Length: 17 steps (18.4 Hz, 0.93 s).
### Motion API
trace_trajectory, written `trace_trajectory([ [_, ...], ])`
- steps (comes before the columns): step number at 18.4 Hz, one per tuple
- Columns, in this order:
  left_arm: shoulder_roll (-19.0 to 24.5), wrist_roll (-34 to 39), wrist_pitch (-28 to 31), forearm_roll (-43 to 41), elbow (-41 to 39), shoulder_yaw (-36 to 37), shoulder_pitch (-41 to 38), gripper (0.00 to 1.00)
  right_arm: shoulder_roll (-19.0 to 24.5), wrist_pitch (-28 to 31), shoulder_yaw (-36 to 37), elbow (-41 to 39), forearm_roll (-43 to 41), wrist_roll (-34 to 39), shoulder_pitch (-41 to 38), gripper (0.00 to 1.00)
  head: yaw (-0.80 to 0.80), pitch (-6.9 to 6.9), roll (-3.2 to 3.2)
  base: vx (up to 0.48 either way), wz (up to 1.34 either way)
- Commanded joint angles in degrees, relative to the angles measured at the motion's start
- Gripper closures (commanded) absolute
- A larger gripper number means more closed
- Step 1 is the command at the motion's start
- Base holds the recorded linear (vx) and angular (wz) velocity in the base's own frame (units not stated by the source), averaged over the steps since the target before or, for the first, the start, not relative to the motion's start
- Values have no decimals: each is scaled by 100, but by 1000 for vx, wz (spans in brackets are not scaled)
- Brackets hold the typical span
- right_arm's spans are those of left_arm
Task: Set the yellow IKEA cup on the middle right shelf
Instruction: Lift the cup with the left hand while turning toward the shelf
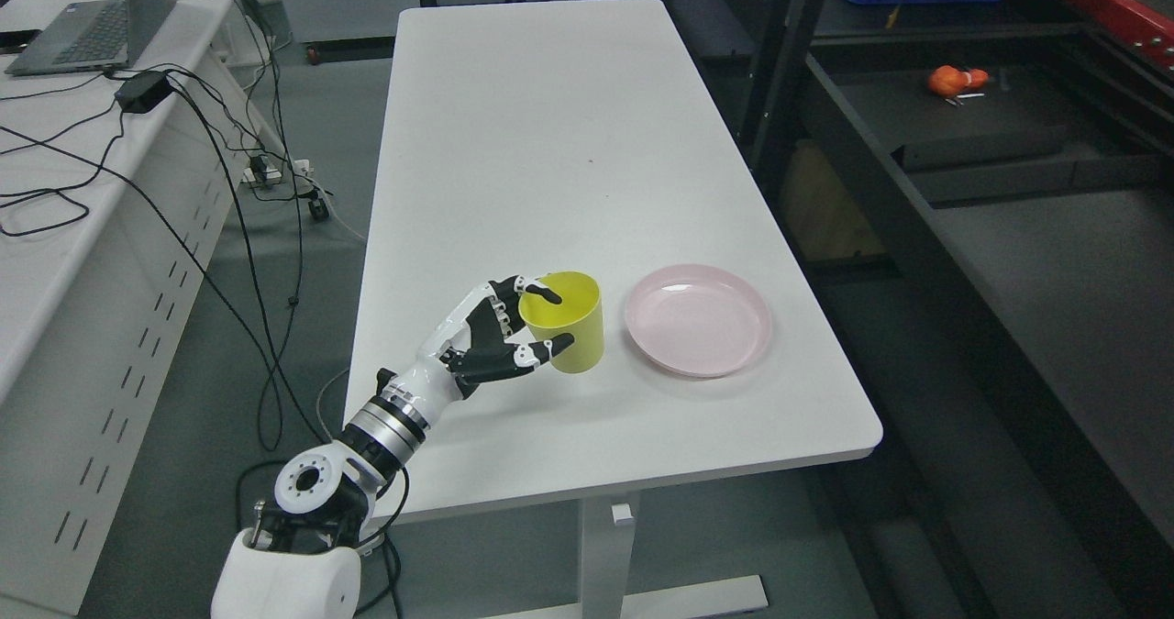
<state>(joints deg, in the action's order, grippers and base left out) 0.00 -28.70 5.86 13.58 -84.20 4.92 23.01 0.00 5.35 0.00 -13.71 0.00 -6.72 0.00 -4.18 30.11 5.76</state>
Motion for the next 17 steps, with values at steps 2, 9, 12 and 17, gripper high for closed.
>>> trace_trajectory([
  [2, 100, -4, 12, 4, -896, -9, -103, 100, -100, 2, -97, 0, -141, 4, -79, 1, 0, 0, 0, -233, -476],
  [9, 100, -303, 3, 13, -1098, 27, -315, 100, -100, 2, -97, 0, -141, 4, -79, 1, 0, 1, 0, -246, -575],
  [12, 100, -303, 3, 4, -1098, 27, -358, 100, -100, 2, -97, 0, -141, 4, -79, 1, 0, 1, 0, -261, -861],
  [17, 100, -294, -59, 39, -1107, 316, -368, 100, -100, 2, -97, -9, -141, 4, -79, 1, 0, 1, 0, -251, -1035],
])
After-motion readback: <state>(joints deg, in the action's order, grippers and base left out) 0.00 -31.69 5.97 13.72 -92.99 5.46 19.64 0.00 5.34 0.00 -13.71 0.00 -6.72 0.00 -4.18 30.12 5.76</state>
